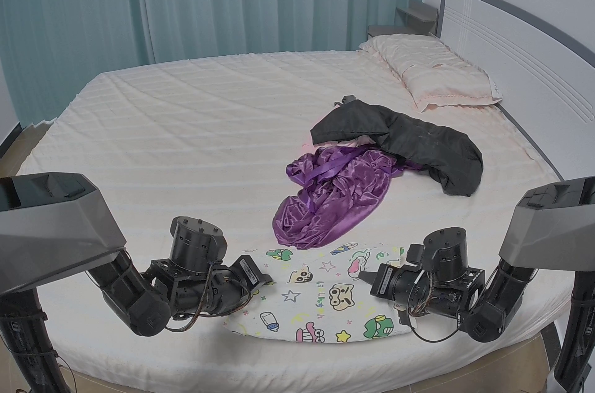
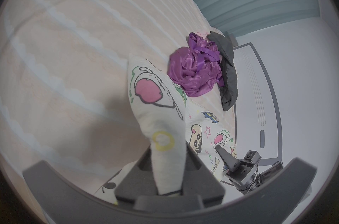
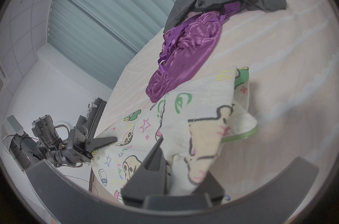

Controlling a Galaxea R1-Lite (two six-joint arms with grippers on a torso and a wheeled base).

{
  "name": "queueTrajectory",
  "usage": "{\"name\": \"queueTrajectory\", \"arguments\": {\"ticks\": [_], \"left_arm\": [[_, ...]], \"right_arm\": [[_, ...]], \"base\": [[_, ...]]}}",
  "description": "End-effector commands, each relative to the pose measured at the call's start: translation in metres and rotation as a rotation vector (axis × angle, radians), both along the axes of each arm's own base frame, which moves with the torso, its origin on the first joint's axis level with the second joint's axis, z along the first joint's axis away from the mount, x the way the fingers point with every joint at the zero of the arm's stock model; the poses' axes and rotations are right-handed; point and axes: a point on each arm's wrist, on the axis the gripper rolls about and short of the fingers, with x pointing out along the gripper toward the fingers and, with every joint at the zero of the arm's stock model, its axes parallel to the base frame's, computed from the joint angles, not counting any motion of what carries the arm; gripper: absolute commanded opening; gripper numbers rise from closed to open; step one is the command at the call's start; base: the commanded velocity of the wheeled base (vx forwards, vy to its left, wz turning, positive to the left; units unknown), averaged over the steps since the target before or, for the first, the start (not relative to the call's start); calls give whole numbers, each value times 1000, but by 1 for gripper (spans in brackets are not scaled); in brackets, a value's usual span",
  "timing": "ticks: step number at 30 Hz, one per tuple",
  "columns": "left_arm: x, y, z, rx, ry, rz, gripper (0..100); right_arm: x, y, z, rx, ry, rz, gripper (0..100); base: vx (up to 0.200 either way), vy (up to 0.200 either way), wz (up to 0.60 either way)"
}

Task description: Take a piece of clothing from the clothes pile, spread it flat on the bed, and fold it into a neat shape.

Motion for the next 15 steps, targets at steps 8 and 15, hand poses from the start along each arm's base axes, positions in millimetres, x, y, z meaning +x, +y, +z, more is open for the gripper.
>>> {"name": "queueTrajectory", "arguments": {"ticks": [8, 15], "left_arm": [[2, 0, 0, -3, -5, 4, 0], [2, 0, 0, 0, -7, 5, 0]], "right_arm": [[5, -2, -5, -15, -6, -40, 0], [8, -1, -9, -19, -1, -43, 0]], "base": [[0, -200, 0], [0, -57, 0]]}}
